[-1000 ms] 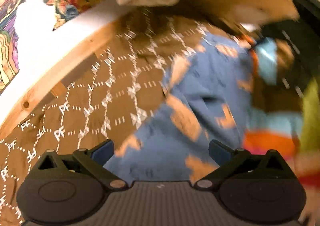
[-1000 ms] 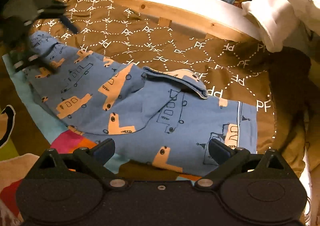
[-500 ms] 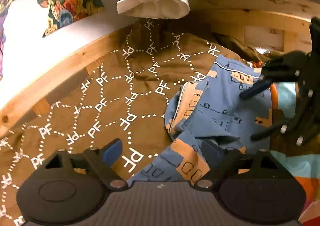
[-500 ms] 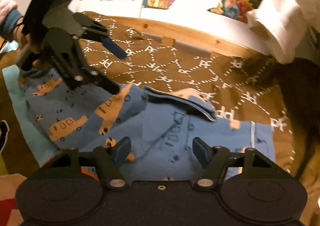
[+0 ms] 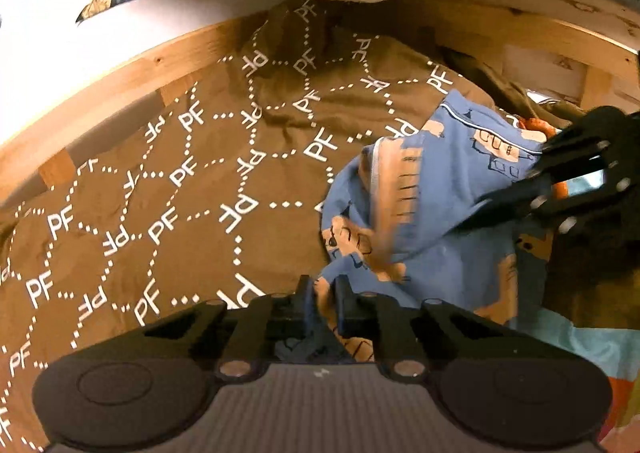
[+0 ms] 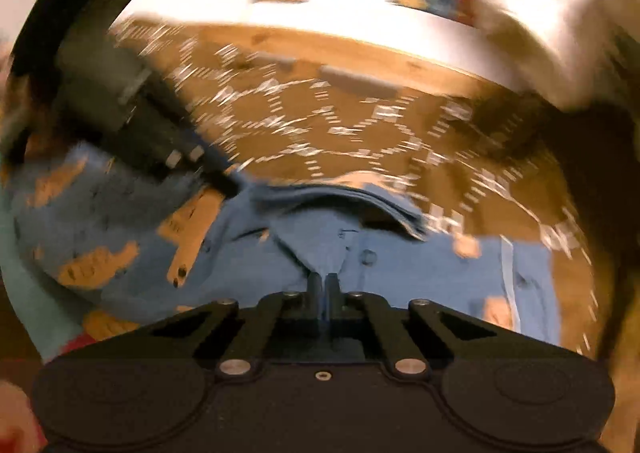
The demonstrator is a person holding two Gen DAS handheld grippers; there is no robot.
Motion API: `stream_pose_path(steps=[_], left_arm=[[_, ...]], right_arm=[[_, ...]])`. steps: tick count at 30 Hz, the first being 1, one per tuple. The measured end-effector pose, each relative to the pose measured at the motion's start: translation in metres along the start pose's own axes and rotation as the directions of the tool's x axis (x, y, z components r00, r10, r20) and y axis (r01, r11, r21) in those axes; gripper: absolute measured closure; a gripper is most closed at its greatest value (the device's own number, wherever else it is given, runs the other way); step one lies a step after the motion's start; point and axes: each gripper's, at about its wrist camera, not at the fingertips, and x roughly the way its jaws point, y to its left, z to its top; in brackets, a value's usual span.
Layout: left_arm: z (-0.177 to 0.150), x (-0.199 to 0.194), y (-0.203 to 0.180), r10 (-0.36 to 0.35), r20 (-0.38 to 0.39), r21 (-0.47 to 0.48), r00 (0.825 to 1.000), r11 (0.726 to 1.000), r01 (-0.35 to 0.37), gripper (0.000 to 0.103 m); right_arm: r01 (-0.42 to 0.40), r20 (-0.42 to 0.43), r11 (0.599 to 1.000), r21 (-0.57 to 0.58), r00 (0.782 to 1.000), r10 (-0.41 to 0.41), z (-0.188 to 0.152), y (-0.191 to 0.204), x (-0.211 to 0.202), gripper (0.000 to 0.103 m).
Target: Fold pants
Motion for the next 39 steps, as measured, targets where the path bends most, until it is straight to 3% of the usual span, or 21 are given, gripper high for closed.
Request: stream_pose_path(steps=[3,4,5,7,11,15,18,21,25,28,30,35,37,39], left_arm=[[-0.002,0.001,-0.001,0.023,-0.008,-0.013,1.000,1.000,-0.023,0.087],[-0.003,-0.002,-0.001,0.027,0.001,-0.027,1.000,0.999,-0.027,0.075],[-0.005,-0.005,-0.003,0.029,0.009,-0.034,1.000,0.999,-0.029,0.053],[-0.012,-0.018,-0.010,0.032,0.044,-0.012,0.999,0.999,-0.031,0.029],[-0.033,-0.041,-0.030,0.025,0.069,0.091,0.997,0.995,-0.031,0.029],[-0.060,-0.060,-0.055,0.003,0.062,0.161,0.998,0.987,-0.013,0.029],[-0.076,-0.064,-0.072,0.000,0.042,0.219,0.999,0.976,-0.009,0.031],[-0.087,-0.063,-0.084,0.023,0.023,0.251,0.999,0.967,-0.028,0.043],[-0.091,-0.055,-0.089,0.047,-0.018,0.240,0.999,0.970,-0.042,0.065],[-0.095,-0.049,-0.087,0.050,-0.046,0.226,0.998,0.973,-0.038,0.091],[-0.096,-0.047,-0.085,0.055,-0.059,0.208,0.997,0.977,-0.041,0.095],[-0.095,-0.050,-0.077,0.035,-0.065,0.173,0.997,0.985,-0.024,0.102],[-0.094,-0.052,-0.076,0.033,-0.065,0.164,0.997,0.986,-0.022,0.102],[-0.093,-0.055,-0.075,0.029,-0.062,0.162,0.998,0.987,-0.018,0.102]], right_arm=[[0.010,-0.028,0.991,0.131,1.000,-0.006,-0.008,-0.014,-0.016,0.102],[0.022,-0.055,0.990,0.142,0.998,-0.014,-0.012,-0.015,-0.017,0.097],[0.031,-0.084,0.988,0.149,0.996,-0.019,-0.016,-0.017,-0.018,0.087],[0.019,-0.105,0.984,0.179,0.994,0.000,-0.023,-0.023,-0.021,0.075],[-0.047,-0.070,0.977,0.206,0.996,0.063,-0.022,-0.032,-0.033,0.056],[-0.124,-0.020,0.971,0.205,0.991,0.131,-0.007,-0.034,-0.034,0.052],[-0.161,-0.003,0.961,0.225,0.986,0.166,0.004,-0.033,-0.025,0.053],[-0.168,-0.005,0.960,0.222,0.985,0.174,0.013,-0.029,-0.012,0.053],[-0.159,-0.040,0.936,0.313,0.983,0.181,0.020,-0.034,0.008,0.054],[-0.153,-0.053,0.894,0.420,0.980,0.192,0.024,-0.044,0.020,0.054],[-0.153,-0.050,0.866,0.477,0.978,0.200,0.027,-0.051,0.025,0.057],[-0.143,-0.043,0.829,0.540,0.980,0.197,0.031,-0.064,0.029,0.091],[-0.153,-0.029,0.831,0.535,0.980,0.199,0.034,-0.066,0.026,0.098],[-0.151,-0.029,0.852,0.501,0.981,0.191,0.039,-0.068,0.020,0.099]])
